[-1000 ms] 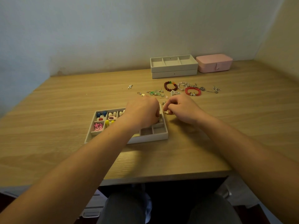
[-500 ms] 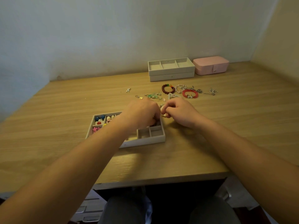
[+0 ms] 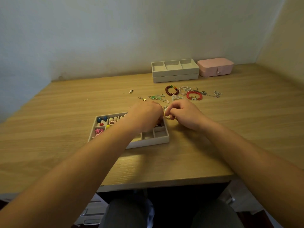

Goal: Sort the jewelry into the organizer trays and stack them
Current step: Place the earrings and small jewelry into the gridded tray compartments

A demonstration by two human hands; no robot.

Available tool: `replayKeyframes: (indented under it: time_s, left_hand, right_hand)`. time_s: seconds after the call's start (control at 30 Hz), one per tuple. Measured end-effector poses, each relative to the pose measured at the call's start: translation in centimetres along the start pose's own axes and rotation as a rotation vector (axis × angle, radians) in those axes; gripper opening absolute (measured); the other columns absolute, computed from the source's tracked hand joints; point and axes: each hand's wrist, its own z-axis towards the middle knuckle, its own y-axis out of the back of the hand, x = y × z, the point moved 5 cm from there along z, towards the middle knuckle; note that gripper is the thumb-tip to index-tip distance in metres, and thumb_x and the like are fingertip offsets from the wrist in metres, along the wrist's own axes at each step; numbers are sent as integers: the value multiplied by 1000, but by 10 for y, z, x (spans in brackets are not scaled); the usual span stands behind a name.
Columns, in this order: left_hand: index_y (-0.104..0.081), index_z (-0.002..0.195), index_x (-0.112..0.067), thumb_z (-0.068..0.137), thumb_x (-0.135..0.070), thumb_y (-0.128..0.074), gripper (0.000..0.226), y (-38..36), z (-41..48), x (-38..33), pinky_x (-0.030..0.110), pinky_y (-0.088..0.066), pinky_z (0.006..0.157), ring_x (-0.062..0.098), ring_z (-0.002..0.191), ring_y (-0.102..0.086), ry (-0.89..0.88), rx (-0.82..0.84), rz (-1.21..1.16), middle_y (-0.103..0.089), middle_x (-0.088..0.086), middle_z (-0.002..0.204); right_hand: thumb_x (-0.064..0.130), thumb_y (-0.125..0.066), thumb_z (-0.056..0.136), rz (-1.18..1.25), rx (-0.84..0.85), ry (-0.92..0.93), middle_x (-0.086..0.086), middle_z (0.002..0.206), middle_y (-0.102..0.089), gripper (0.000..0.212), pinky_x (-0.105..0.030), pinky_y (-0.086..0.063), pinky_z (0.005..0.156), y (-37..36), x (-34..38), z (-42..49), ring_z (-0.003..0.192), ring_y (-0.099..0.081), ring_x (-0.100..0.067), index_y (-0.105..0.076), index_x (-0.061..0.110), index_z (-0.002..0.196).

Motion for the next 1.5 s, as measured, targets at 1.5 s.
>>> replayKeyframes:
  time_s: [1.5]
  left_hand:
    - [-72, 112, -32, 95, -30, -59, 21, -20, -61, 99, 38, -56, 86, 14, 95, -65, 565, -134, -540, -71, -9, 112]
  right_hand:
    - [34, -51, 97, -498, 20, -128, -2, 86, -74, 33, -47, -61, 77, -40, 23, 38, 77, -69, -19, -73, 11, 89]
